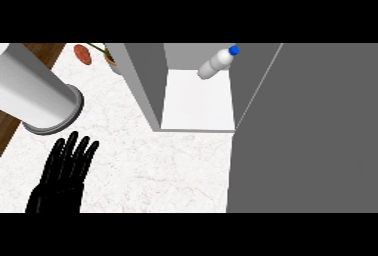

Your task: Pick up the bottled water, place it into the cabinet and close the cabinet

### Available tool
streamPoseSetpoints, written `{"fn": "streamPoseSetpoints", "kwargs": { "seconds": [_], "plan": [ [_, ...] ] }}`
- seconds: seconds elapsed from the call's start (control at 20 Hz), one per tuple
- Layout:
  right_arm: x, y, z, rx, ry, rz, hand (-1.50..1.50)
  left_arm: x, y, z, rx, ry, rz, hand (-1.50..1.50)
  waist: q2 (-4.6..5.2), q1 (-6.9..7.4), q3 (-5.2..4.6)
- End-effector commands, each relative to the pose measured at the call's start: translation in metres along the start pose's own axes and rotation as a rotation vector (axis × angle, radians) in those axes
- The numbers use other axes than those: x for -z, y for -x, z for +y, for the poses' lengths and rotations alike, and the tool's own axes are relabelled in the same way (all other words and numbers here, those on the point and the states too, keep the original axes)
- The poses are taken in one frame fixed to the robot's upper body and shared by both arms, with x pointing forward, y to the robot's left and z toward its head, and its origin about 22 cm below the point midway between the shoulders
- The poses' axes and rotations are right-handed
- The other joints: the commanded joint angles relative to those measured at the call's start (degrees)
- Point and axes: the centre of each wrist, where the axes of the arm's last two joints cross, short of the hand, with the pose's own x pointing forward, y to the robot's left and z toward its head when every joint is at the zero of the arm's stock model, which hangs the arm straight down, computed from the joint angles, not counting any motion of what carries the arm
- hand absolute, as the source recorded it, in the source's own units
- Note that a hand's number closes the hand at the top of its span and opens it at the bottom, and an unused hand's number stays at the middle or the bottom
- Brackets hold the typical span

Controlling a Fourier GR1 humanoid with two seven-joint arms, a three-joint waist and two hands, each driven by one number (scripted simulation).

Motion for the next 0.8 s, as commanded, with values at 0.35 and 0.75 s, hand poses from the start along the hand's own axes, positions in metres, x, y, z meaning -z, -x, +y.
{"fn": "streamPoseSetpoints", "kwargs": {
  "seconds": [0.35, 0.75],
  "plan": [
    [0.028, -0.030, 0.023, -0.012, -0.086, -0.060, 1.50, -0.009, -0.040, 0.035, 0.005, 0.014, -0.015, -1.50, 0.73, 2.75, -0.38],
    [0.040, -0.014, 0.023, 0.039, -0.101, -0.080, 1.50, -0.018, -0.051, 0.048, -0.008, 0.076, 0.011, -1.50, 1.61, 6.80, -0.40]
  ]
}}
